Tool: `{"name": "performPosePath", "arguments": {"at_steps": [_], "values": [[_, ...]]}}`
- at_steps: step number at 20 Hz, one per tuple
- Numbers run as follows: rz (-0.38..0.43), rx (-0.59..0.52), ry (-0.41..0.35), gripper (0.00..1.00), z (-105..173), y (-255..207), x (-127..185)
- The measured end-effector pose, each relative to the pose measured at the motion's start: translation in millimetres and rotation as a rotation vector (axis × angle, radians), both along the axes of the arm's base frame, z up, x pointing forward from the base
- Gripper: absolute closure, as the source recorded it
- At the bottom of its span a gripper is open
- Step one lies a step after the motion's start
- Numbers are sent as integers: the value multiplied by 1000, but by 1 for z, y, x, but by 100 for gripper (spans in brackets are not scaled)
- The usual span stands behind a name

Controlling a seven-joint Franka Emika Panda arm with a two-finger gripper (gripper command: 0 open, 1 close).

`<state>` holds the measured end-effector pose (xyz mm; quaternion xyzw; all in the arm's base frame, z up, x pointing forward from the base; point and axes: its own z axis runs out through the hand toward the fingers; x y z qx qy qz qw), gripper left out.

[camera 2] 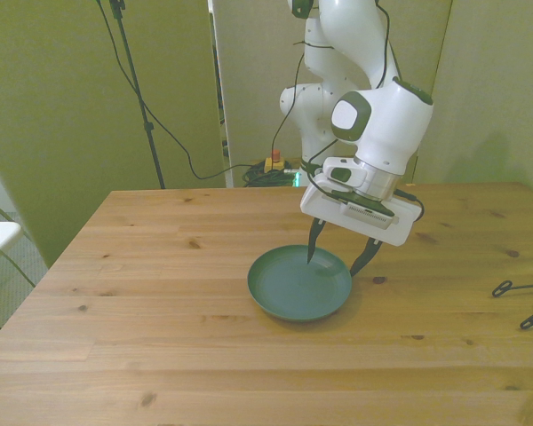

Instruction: Load the plate

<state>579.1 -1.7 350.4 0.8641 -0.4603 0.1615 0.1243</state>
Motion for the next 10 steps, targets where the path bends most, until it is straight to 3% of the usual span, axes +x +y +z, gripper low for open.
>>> {"name": "performPosePath", "arguments": {"at_steps": [10], "values": [[2,0,8,100,-4,1,-2]]}}
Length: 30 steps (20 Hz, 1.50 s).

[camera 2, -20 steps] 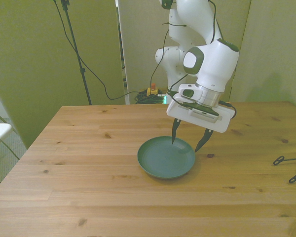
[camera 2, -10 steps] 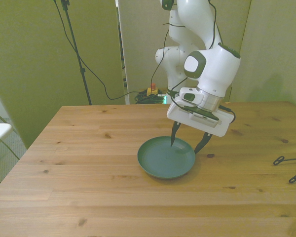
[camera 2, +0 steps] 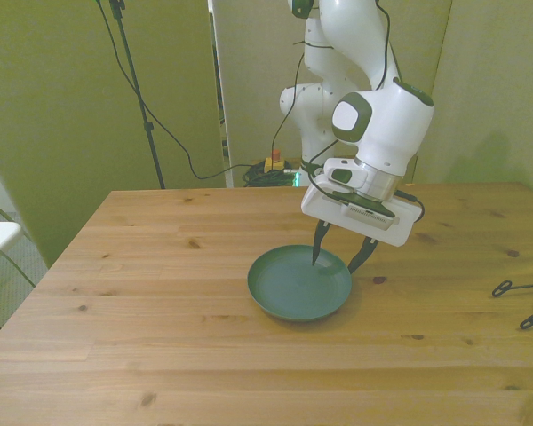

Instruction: Load the plate

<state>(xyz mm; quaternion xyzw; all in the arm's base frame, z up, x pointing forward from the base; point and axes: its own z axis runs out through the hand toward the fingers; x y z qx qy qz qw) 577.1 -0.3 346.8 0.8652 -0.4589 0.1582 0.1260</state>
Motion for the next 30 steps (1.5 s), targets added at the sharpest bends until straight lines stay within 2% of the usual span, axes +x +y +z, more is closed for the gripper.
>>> {"name": "performPosePath", "arguments": {"at_steps": [18,30], "values": [[-3,65,-20,100,-3,-7,0],[-29,266,-26,100,13,0,-16]]}}
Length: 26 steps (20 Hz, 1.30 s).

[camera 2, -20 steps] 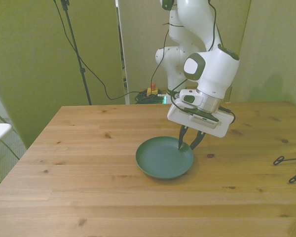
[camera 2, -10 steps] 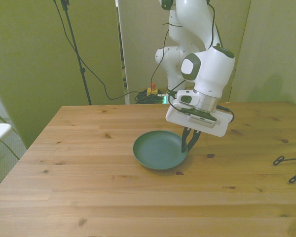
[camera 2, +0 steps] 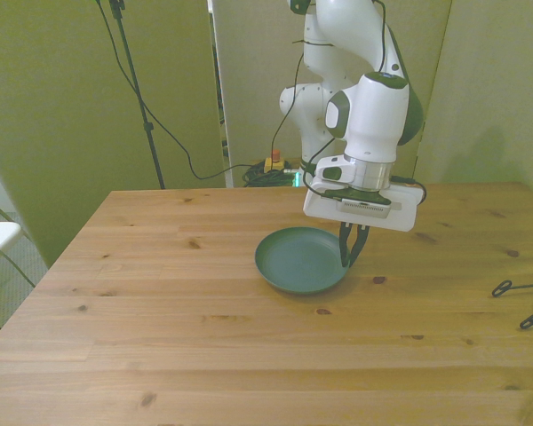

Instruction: Load the plate

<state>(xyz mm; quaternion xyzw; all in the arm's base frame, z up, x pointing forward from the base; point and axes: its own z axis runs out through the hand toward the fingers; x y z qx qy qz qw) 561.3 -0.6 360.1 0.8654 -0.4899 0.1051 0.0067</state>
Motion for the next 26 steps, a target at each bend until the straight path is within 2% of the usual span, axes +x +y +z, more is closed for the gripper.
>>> {"name": "performPosePath", "arguments": {"at_steps": [5,11,21,26], "values": [[-12,48,-29,100,18,8,1],[-26,101,-58,100,53,18,5],[-67,244,-90,100,149,34,3],[-89,375,-126,100,199,43,8]]}}
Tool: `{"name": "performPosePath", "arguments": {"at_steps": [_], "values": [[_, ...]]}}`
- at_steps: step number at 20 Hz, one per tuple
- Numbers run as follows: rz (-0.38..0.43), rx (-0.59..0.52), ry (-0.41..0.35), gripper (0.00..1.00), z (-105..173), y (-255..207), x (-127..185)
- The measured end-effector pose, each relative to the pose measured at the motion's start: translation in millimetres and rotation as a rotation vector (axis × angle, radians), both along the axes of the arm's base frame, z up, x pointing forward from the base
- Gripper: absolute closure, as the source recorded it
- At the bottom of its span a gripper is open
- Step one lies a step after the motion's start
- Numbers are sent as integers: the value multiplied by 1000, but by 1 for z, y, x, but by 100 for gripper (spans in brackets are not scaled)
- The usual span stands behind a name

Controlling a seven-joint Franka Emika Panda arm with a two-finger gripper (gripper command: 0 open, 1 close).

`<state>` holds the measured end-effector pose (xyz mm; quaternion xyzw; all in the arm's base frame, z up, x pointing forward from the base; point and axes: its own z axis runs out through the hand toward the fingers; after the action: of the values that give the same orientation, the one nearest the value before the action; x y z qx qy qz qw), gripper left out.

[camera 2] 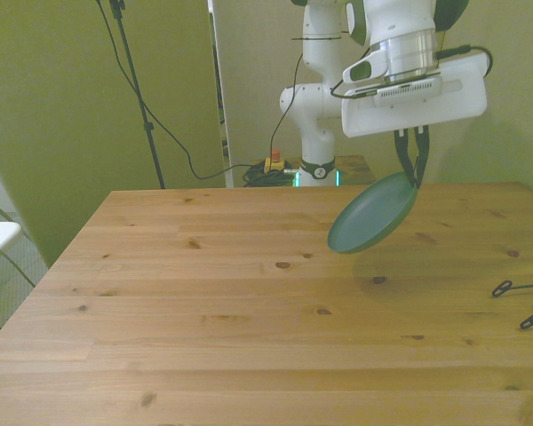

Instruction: Load the plate

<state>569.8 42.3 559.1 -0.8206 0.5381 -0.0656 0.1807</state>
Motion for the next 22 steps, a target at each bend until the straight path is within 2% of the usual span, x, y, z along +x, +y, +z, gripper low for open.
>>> {"name": "performPosePath", "arguments": {"at_steps": [5,10,13,17,22], "values": [[67,173,-49,100,35,17,-1],[144,321,-51,100,48,40,-1],[175,395,-31,100,42,59,8],[217,500,26,100,22,75,41],[254,527,52,100,0,96,73]]}}
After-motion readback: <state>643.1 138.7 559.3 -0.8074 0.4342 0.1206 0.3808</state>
